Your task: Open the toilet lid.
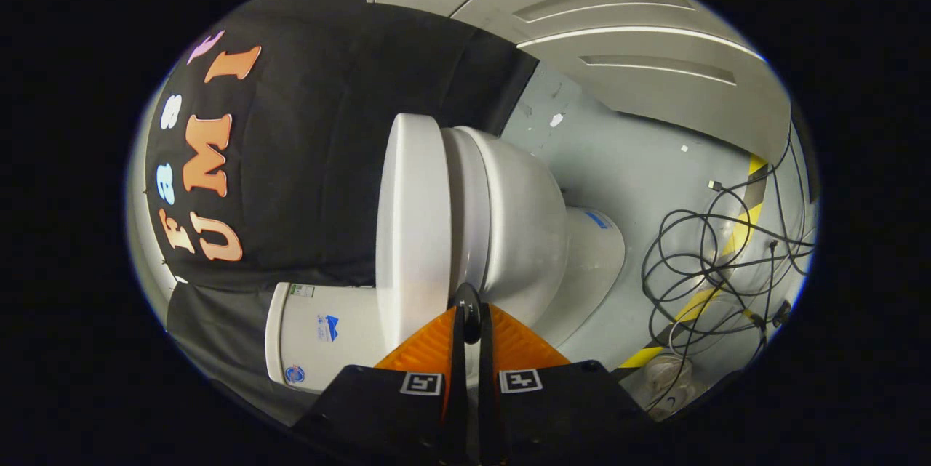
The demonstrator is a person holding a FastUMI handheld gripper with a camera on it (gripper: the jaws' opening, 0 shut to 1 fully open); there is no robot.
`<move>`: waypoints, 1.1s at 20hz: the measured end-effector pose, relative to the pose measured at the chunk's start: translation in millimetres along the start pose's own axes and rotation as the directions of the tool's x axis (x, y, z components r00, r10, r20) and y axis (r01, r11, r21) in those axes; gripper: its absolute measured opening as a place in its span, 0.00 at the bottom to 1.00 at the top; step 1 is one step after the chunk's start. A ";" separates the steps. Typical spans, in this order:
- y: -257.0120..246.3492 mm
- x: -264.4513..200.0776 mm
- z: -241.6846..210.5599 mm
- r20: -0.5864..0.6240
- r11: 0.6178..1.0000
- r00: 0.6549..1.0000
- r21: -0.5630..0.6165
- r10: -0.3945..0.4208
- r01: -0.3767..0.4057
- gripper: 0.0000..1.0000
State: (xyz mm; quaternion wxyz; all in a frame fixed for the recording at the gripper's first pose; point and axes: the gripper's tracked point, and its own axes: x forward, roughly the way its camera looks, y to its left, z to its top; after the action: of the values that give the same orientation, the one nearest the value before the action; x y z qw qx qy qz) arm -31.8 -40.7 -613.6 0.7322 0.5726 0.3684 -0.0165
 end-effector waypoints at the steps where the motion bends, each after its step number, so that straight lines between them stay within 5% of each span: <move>1: 2.3 7.0 4.7 0.026 0.999 1.000 0.042 0.015 -0.016 0.09; 9: 53.1 -18.5 -3.5 0.032 0.999 0.999 -0.009 0.042 -0.042 0.08; 22: 188.4 -43.8 -14.1 0.097 0.958 0.993 -0.286 0.064 -0.033 0.08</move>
State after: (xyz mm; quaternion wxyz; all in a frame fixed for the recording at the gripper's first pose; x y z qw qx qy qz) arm 13.0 18.6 -434.5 0.8254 0.4689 0.3136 0.0243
